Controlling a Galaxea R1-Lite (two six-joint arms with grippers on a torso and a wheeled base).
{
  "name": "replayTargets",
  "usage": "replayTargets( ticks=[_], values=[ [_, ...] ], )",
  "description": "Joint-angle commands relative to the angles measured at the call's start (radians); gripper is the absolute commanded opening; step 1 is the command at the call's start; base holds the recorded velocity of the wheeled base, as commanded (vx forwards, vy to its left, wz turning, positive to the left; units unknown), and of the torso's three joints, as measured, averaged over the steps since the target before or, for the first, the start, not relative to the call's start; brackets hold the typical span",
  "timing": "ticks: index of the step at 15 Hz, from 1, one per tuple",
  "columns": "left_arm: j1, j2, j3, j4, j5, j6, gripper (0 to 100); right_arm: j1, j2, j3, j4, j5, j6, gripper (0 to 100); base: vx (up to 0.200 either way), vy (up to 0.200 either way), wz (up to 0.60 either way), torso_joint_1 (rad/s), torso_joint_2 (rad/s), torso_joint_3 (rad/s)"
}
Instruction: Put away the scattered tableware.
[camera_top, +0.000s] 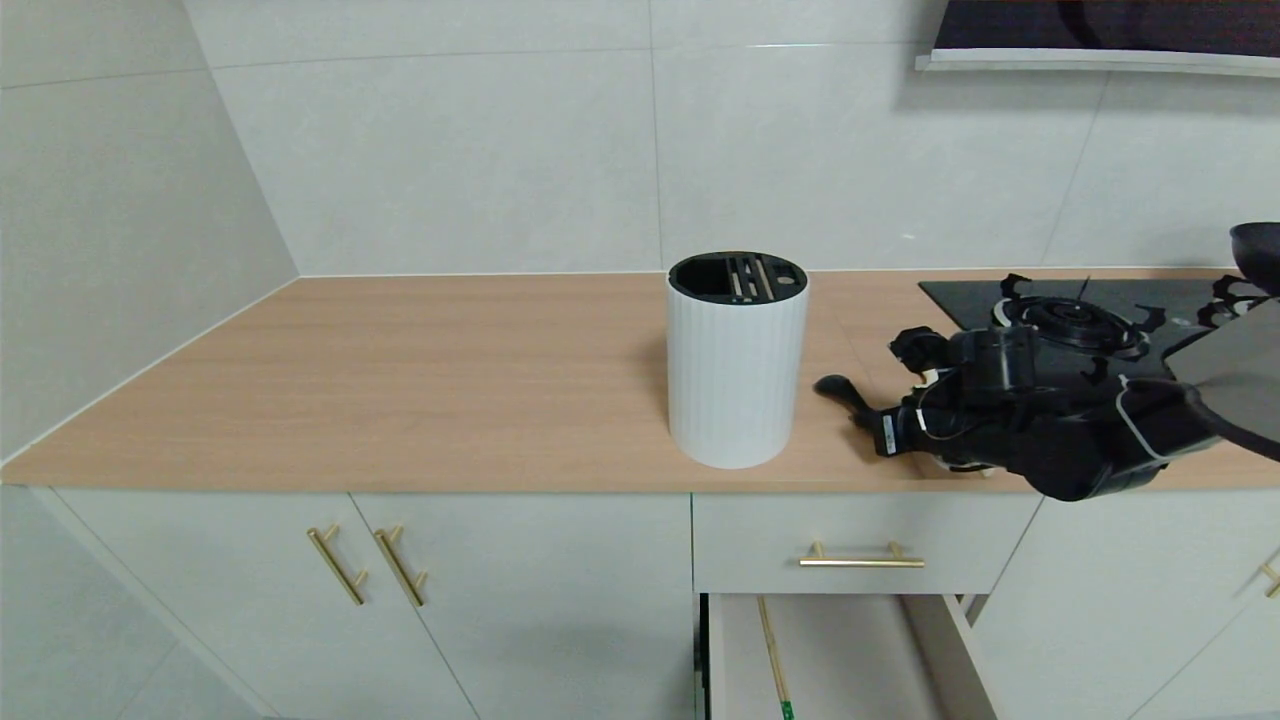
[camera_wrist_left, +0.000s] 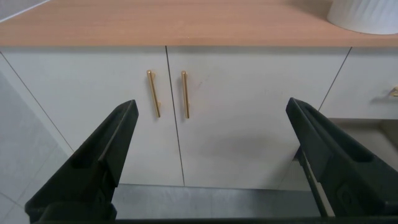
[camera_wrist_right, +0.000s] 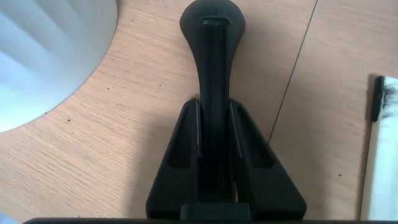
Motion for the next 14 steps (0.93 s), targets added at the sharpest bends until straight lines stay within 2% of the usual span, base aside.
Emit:
replayTargets(
  ticks=[1,4,6,8,10,11,14],
  values=[
    [0.000,0.001,0.000,0.000,0.001,0.000,100,0.035,-0.071,0.010,0.064,-0.061,0.038,0,0.000,0.000,0.00,0.000,0.00,0.000],
    [0.000,0.001,0.000,0.000,0.001,0.000,100,0.087,-0.277,0.073,0.288,-0.109,0.168,0,0.000,0.000,0.00,0.000,0.00,0.000],
    [0.000,0.001,0.000,0.000,0.001,0.000,100,0.093,-0.391,0.117,0.376,-0.118,0.236,0,0.000,0.000,0.00,0.000,0.00,0.000],
    [0.000,0.001,0.000,0.000,0.001,0.000,100,0.102,-0.570,0.169,0.558,-0.124,0.325,0,0.000,0.000,0.00,0.000,0.00,0.000],
    [0.000,0.001,0.000,0.000,0.001,0.000,100,0.134,-0.680,0.204,0.653,-0.124,0.385,0,0.000,0.000,0.00,0.000,0.00,0.000],
    [0.000,0.001,0.000,0.000,0.001,0.000,100,0.154,-0.760,0.290,0.660,-0.119,0.383,0,0.000,0.000,0.00,0.000,0.00,0.000],
    [0.000,0.001,0.000,0.000,0.001,0.000,100,0.223,-0.819,0.407,0.612,-0.142,0.377,0,0.000,0.000,0.00,0.000,0.00,0.000]
  ],
)
